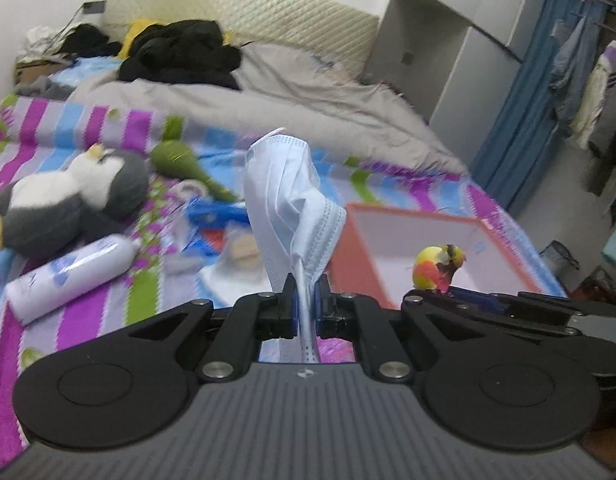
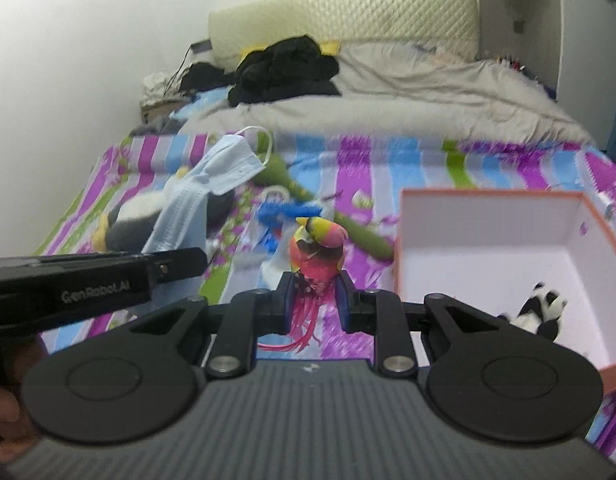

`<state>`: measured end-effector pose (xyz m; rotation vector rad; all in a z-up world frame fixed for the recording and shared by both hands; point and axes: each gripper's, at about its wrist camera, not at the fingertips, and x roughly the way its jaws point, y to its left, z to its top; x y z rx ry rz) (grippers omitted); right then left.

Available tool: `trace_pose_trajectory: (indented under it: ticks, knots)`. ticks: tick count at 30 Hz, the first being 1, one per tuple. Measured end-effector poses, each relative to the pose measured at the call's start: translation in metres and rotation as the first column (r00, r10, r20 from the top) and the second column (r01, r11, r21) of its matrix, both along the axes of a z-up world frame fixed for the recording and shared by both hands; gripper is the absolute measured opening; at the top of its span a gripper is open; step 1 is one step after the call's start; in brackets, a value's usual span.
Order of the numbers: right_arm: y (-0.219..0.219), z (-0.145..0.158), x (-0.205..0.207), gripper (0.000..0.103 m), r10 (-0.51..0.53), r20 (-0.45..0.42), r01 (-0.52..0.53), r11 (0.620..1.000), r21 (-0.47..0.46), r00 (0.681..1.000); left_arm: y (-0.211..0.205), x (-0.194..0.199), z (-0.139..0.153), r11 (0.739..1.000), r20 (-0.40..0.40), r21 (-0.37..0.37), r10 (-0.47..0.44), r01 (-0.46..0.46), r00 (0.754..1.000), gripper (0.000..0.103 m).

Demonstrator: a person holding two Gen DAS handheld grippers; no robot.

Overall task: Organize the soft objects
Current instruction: 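Lift the mask with the left tool while the right tool lifts the yellow toy toward the box, then lower the mask into the box and open the left tool while the right tool releases the yellow toy there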

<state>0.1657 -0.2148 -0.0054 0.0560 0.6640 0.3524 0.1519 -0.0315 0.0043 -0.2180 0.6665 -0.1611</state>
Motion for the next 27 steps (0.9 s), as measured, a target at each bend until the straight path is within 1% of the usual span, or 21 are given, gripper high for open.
trace_pose_trajectory:
  ticks: [3,7,10,14,16,20,23,27]
  knots:
    - [-0.011,0.013,0.005,0.025,-0.027,0.036,0.027,1.0,-0.003,0.999,-0.015,0.008,0.014,1.0,0.031,0.007,-0.022,0.022,0.999,0.009]
    - [-0.03,0.023,0.01,0.025,-0.066,0.062,0.066,0.998,0.007,0.996,-0.035,0.02,0.027,0.998,0.051,0.001,-0.057,0.057,0.997,0.009]
    - [-0.046,0.026,0.014,0.025,-0.094,0.077,0.093,0.996,0.007,0.993,-0.053,0.029,0.034,0.996,0.064,-0.004,-0.089,0.09,0.994,0.009]
    - [-0.068,0.024,0.022,0.025,-0.135,0.067,0.135,0.991,0.004,0.989,-0.082,0.043,0.036,0.989,0.065,0.008,-0.145,0.145,0.987,0.009]
    - [-0.08,0.02,0.027,0.025,-0.156,0.06,0.157,0.988,-0.007,0.986,-0.097,0.049,0.033,0.985,0.062,0.011,-0.173,0.173,0.983,0.009]
    - [-0.101,0.008,0.039,0.025,-0.197,0.017,0.197,0.98,-0.014,0.98,-0.123,0.064,0.016,0.978,0.017,0.013,-0.21,0.209,0.978,0.009]
    - [-0.115,-0.005,0.048,0.025,-0.215,-0.032,0.215,0.976,-0.029,0.976,-0.136,0.079,0.002,0.973,-0.026,0.012,-0.228,0.228,0.973,0.009]
    - [-0.134,-0.027,0.062,0.025,-0.253,-0.116,0.25,0.967,-0.036,0.961,-0.159,0.099,-0.017,0.959,-0.088,0.035,-0.278,0.282,0.957,0.009]
